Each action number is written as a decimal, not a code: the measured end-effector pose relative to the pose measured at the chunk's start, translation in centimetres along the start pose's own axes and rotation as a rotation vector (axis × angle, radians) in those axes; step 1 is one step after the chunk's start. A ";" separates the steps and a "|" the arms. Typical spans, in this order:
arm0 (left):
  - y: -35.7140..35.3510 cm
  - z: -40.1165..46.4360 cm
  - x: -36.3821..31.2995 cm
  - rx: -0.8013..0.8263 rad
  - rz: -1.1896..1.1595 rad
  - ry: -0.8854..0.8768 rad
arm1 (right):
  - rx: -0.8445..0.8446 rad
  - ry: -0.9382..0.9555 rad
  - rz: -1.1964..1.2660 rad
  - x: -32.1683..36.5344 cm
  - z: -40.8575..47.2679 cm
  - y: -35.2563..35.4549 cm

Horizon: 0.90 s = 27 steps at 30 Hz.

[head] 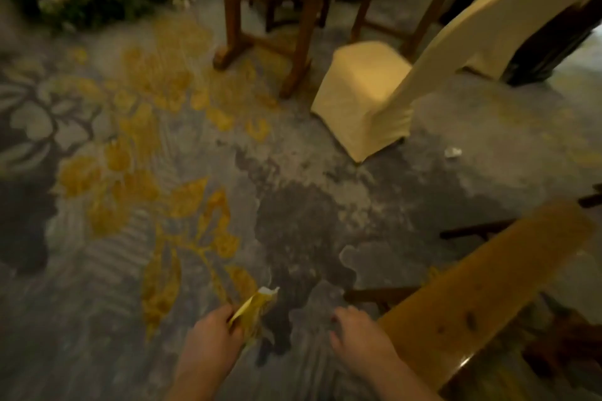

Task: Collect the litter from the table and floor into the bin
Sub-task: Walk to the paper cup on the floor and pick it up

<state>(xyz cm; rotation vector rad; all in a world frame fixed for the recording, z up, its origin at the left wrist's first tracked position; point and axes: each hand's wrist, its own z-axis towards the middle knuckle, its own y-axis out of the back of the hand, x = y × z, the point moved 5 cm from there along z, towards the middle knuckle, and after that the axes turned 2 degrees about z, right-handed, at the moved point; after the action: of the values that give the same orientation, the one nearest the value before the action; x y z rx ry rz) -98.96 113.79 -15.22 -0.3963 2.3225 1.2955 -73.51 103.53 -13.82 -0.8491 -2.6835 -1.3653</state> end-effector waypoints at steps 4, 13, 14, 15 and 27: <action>8.5 -1.9 -6.2 -0.030 0.027 -0.145 | -0.184 -0.016 0.055 2.3 -4.9 8.4; 14.6 0.1 -20.7 0.008 0.191 -0.427 | -0.407 -0.141 0.168 -4.0 -9.3 18.4; 14.2 1.0 -22.5 0.036 0.219 -0.456 | -0.420 -0.156 0.186 -5.5 -8.9 19.2; 13.7 2.1 -24.6 0.056 0.257 -0.482 | -0.426 -0.171 0.204 -7.1 -8.4 20.0; 9.7 13.9 -50.2 0.114 0.416 -0.708 | -0.534 -0.355 0.353 -22.5 -1.2 32.6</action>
<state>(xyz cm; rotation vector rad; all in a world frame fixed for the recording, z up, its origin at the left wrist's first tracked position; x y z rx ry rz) -56.96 132.23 11.22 0.5353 1.8860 1.2050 -39.18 107.66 5.63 -1.6543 -2.2140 -2.0128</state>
